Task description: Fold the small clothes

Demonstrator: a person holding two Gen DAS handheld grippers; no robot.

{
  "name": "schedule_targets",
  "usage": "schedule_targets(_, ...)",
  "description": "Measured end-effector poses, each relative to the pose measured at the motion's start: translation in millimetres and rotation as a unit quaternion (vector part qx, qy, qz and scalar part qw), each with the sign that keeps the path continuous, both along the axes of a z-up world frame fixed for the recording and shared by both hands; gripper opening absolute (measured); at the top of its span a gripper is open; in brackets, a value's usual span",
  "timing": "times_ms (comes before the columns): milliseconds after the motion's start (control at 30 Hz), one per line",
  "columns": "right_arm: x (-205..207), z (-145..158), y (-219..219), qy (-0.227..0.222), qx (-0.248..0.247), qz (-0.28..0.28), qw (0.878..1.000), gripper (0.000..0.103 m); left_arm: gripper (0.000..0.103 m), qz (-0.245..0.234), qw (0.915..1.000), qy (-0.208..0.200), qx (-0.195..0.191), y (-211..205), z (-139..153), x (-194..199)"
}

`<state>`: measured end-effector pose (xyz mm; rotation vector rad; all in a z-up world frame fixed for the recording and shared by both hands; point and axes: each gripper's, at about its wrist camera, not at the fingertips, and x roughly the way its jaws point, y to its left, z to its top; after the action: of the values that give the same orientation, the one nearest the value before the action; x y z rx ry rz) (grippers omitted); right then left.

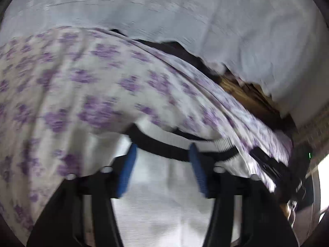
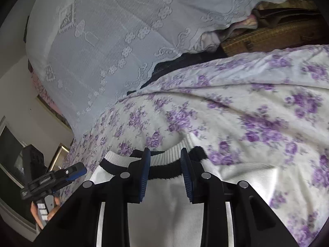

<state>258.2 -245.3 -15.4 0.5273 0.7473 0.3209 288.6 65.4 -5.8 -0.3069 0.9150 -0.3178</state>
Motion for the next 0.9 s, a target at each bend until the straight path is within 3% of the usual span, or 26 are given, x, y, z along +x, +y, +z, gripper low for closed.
schedule_targets(67,14.4,-14.3,5.1,0.019,0.003,-0.005,1.000,0.031,0.066,-0.003,0.9992,0.007,0.039,-17.6,-12.6,10.5)
schedule_targets(133,24.3,-32.9,3.9,0.035,-0.024,-0.017,0.999,0.031,0.066,0.023,0.9963,0.022,0.080,-20.7,-40.5,30.0)
schedule_targets(167,28.7,-41.1,1.0,0.040,-0.021,-0.021,0.999,0.029,0.064,0.028,0.9962,0.025,0.078,-15.8,-53.1,35.7)
schedule_targets(200,29.7,-45.7,-8.1,0.046,0.012,-0.027,0.998,0.026,0.064,0.030,0.9975,0.009,0.063,-10.2,-58.3,34.0)
schedule_targets(267,25.9,-40.5,-14.2,0.029,0.012,-0.041,0.999,0.027,0.065,0.027,0.9980,-0.017,0.054,-7.0,-49.0,24.0)
schedule_targets(367,4.5,-29.1,-15.2,0.008,0.007,-0.045,0.999,0.040,0.065,0.024,0.9984,-0.016,0.048,0.7,-44.9,6.2)
schedule_targets(467,-31.1,-5.9,5.9,-0.037,-0.052,0.001,0.998,0.048,0.074,-0.041,0.9980,-0.045,0.017,2.4,-30.4,-35.7)
schedule_targets(500,-43.8,0.2,15.1,-0.052,-0.078,0.011,0.996,0.055,0.080,-0.059,0.9966,-0.052,0.021,0.1,-29.0,-43.5)
schedule_targets(567,-61.0,-0.3,32.1,-0.059,-0.111,0.033,0.992,0.065,0.090,-0.080,0.9941,-0.055,0.048,-5.6,-32.6,-62.5)
schedule_targets(600,-65.4,-10.5,42.0,-0.041,-0.135,0.045,0.989,0.068,0.091,-0.078,0.9939,-0.043,0.066,-7.8,-39.9,-67.6)
schedule_targets(667,-66.6,-35.7,52.9,-0.004,-0.177,0.057,0.983,0.069,0.091,-0.074,0.9895,-0.053,0.113,-14.5,-51.7,-77.5)
schedule_targets(767,-74.2,-29.5,58.3,-0.019,-0.206,0.042,0.978,0.068,0.091,-0.049,0.9793,-0.069,0.184,-29.4,-51.9,-92.9)
schedule_targets(900,-103.7,-24.0,53.5,-0.036,-0.205,0.017,0.978,0.072,0.091,-0.018,0.9786,-0.084,0.187,-18.9,-45.6,-123.9)
